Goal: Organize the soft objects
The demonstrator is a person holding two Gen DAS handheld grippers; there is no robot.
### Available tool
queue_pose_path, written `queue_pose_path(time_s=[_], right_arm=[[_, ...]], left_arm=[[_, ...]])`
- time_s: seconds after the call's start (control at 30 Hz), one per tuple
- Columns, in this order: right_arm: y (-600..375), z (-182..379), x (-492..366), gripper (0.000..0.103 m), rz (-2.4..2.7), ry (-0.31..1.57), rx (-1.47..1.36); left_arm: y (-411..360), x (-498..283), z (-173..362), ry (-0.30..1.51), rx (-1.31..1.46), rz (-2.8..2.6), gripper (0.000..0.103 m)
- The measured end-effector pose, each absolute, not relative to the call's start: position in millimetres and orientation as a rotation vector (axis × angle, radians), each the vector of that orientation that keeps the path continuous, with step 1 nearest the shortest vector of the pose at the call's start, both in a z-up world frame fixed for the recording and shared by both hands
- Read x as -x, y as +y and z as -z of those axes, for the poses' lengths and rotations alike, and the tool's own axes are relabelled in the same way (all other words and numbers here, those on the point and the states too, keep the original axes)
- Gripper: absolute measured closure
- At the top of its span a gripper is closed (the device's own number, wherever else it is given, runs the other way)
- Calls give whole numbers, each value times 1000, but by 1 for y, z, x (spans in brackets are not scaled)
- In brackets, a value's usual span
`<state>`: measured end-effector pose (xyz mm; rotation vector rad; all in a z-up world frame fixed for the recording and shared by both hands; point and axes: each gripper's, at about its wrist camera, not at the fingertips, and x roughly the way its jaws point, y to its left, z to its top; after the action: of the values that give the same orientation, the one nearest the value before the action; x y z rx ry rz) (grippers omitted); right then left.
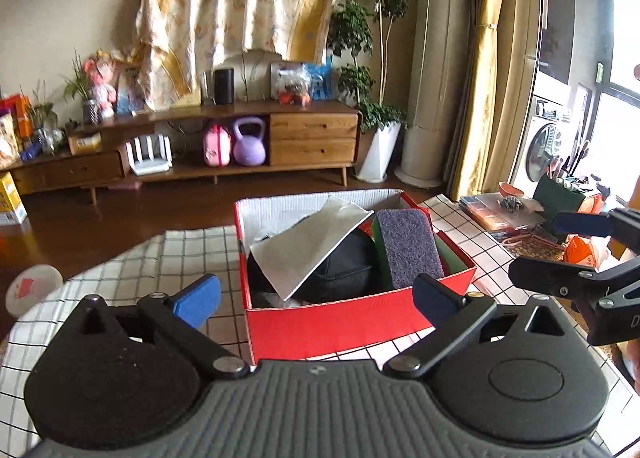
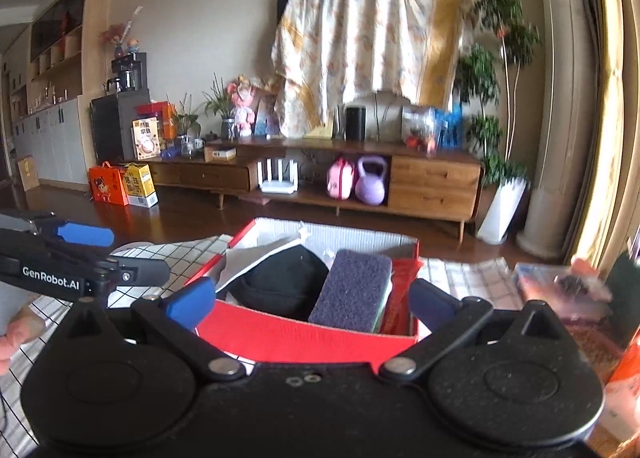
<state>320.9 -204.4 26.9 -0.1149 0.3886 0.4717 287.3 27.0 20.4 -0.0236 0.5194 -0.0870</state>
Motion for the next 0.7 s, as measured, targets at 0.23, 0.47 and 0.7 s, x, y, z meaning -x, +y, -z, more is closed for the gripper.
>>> queue_pose_path(time_s=[0.23, 0.47, 0.7], right_arm=[[-213, -27, -303, 0, -419, 366, 40], [-224, -18, -296, 0, -395, 379, -39], [-221, -20, -294, 0, -383, 382, -15]], left_arm=[[21, -263, -26, 474, -10, 70, 0], [24, -251, -28, 470, 48, 82, 0], [25, -241, -26, 467, 81, 83, 0]])
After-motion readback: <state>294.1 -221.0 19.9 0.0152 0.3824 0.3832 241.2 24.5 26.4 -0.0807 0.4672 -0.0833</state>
